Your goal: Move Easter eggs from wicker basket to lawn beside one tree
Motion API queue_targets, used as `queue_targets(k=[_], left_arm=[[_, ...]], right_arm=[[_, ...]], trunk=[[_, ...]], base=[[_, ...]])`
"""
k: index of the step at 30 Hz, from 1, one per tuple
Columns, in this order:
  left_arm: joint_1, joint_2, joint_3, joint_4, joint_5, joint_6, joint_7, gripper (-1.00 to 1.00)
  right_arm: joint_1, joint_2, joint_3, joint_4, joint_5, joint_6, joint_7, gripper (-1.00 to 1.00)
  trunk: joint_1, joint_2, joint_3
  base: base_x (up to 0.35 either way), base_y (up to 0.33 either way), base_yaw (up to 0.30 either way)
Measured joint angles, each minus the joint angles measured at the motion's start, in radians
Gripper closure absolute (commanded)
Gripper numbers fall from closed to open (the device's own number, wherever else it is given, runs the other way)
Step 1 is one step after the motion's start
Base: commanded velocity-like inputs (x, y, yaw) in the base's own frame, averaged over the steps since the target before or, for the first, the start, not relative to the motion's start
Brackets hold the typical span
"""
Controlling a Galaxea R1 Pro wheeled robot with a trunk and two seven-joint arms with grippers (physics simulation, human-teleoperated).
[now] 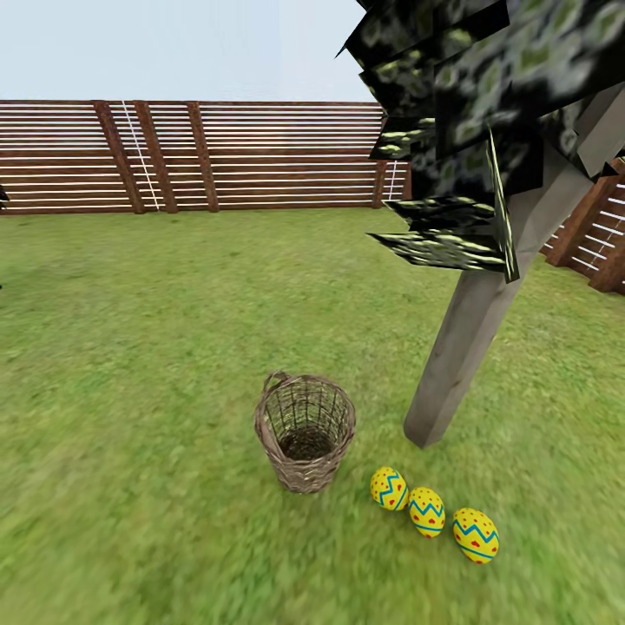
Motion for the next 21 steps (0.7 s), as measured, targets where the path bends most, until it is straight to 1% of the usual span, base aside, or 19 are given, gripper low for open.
queue_targets(k=[21], left_arm=[[0.000, 0.000, 0.000, 0.000, 0.000, 0.000, 0.000, -1.00]], right_arm=[[0.000, 0.000, 0.000, 0.000, 0.000, 0.000, 0.000, -1.00]], trunk=[[0.000, 0.000, 0.000]], base=[[0.000, 0.000, 0.000]])
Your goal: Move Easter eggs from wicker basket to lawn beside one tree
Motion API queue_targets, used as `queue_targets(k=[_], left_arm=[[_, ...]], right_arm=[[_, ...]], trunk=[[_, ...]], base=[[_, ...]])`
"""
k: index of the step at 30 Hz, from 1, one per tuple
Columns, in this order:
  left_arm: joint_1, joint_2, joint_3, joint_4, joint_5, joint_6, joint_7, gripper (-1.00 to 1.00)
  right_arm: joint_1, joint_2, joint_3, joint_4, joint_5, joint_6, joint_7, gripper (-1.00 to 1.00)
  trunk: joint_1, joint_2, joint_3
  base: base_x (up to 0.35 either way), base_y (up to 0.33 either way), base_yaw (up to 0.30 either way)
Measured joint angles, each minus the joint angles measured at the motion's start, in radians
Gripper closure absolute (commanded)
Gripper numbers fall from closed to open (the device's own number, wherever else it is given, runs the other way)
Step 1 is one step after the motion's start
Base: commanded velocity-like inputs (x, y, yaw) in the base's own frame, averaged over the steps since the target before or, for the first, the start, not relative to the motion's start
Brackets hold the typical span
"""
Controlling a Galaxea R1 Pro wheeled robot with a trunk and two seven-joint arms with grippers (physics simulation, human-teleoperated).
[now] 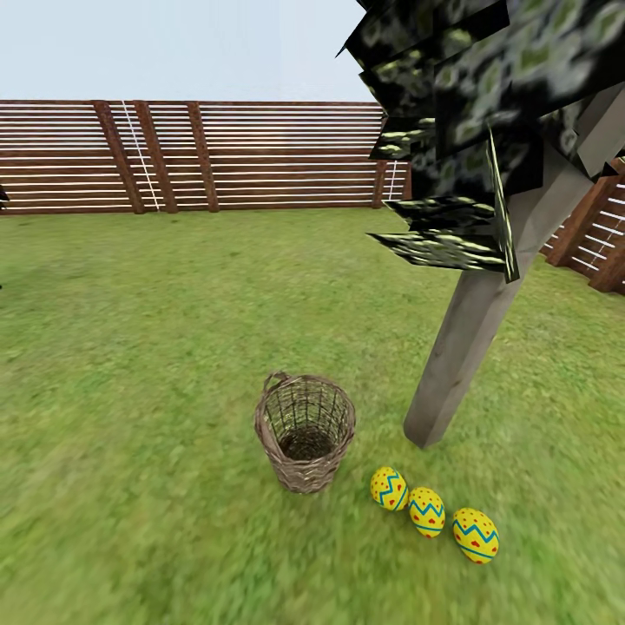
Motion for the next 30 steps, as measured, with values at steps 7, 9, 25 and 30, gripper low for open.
queue_targets(k=[7, 9, 25, 30], left_arm=[[0.000, 0.000, 0.000, 0.000, 0.000, 0.000, 0.000, -1.00], [0.000, 0.000, 0.000, 0.000, 0.000, 0.000, 0.000, -1.00], [0.000, 0.000, 0.000, 0.000, 0.000, 0.000, 0.000, -1.00], [0.000, 0.000, 0.000, 0.000, 0.000, 0.000, 0.000, -1.00]], right_arm=[[0.000, 0.000, 0.000, 0.000, 0.000, 0.000, 0.000, -1.00], [0.000, 0.000, 0.000, 0.000, 0.000, 0.000, 0.000, -1.00], [0.000, 0.000, 0.000, 0.000, 0.000, 0.000, 0.000, -1.00], [0.000, 0.000, 0.000, 0.000, 0.000, 0.000, 0.000, -1.00]], trunk=[[0.000, 0.000, 0.000], [0.000, 0.000, 0.000], [0.000, 0.000, 0.000], [0.000, 0.000, 0.000]], base=[[0.000, 0.000, 0.000], [0.000, 0.000, 0.000], [0.000, 0.000, 0.000], [0.000, 0.000, 0.000]])
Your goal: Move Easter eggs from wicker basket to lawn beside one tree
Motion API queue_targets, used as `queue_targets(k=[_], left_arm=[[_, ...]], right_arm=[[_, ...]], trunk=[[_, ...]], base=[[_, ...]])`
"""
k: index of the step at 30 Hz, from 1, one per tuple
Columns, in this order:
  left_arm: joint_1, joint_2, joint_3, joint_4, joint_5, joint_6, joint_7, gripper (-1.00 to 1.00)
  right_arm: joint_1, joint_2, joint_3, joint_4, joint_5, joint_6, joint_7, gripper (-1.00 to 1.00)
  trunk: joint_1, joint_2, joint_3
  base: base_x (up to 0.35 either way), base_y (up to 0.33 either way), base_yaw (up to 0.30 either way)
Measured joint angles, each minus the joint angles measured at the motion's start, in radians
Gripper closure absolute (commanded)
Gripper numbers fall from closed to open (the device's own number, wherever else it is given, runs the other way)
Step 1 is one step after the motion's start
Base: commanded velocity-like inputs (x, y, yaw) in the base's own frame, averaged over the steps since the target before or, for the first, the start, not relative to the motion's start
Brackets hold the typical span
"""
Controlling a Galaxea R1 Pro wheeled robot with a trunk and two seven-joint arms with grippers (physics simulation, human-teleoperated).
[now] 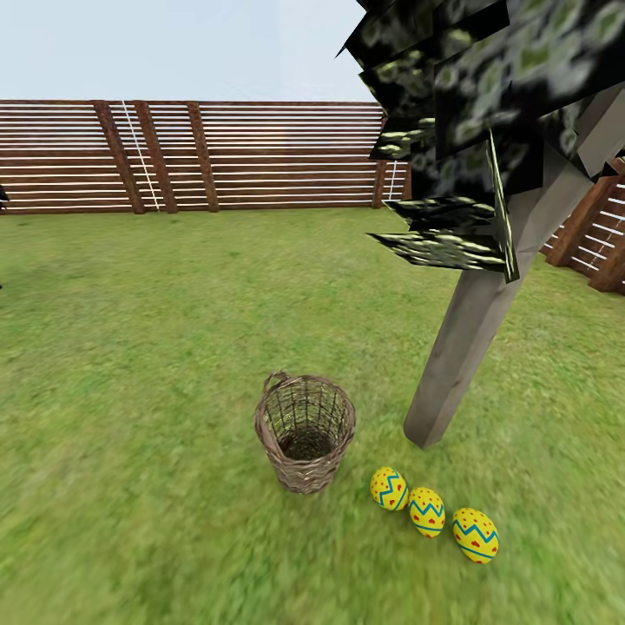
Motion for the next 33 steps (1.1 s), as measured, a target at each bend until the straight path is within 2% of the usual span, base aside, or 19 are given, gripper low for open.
queue_targets(k=[33], left_arm=[[0.000, 0.000, 0.000, 0.000, 0.000, 0.000, 0.000, -1.00]], right_arm=[[0.000, 0.000, 0.000, 0.000, 0.000, 0.000, 0.000, -1.00]], trunk=[[0.000, 0.000, 0.000]], base=[[0.000, 0.000, 0.000]])
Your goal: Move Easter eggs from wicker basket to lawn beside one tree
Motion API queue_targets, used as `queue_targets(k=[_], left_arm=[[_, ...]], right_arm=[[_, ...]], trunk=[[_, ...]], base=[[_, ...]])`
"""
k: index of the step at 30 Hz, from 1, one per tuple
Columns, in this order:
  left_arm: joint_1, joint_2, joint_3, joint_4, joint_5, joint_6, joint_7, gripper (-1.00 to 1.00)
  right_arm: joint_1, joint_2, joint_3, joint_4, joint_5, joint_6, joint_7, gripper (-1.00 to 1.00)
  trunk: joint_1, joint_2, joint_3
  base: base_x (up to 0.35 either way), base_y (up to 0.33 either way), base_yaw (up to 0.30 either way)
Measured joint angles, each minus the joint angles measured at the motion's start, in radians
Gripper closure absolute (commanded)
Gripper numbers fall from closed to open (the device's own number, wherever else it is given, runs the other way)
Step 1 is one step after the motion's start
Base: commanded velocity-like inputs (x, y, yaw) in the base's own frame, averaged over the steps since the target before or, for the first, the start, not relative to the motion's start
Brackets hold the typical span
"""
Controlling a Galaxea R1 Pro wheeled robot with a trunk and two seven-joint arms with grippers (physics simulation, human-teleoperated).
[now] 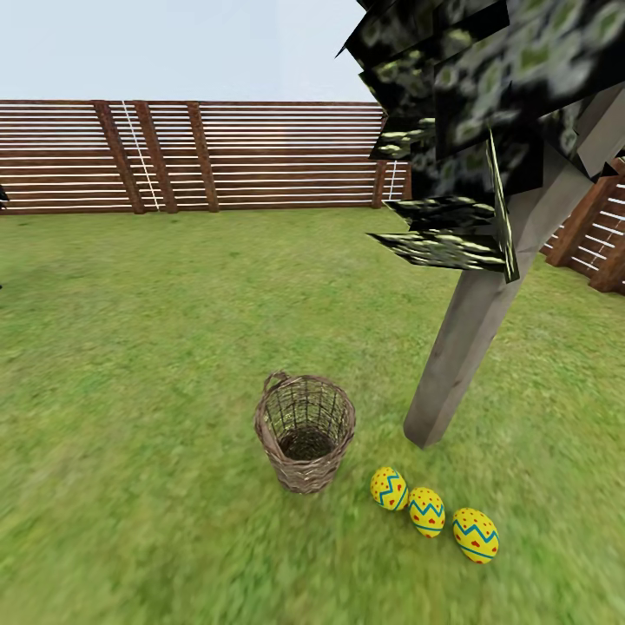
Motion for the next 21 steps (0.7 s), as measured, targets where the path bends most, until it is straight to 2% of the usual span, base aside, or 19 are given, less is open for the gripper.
queue_targets(k=[21], left_arm=[[0.000, 0.000, 0.000, 0.000, 0.000, 0.000, 0.000, -1.00]], right_arm=[[0.000, 0.000, 0.000, 0.000, 0.000, 0.000, 0.000, -1.00]], trunk=[[0.000, 0.000, 0.000]], base=[[0.000, 0.000, 0.000]])
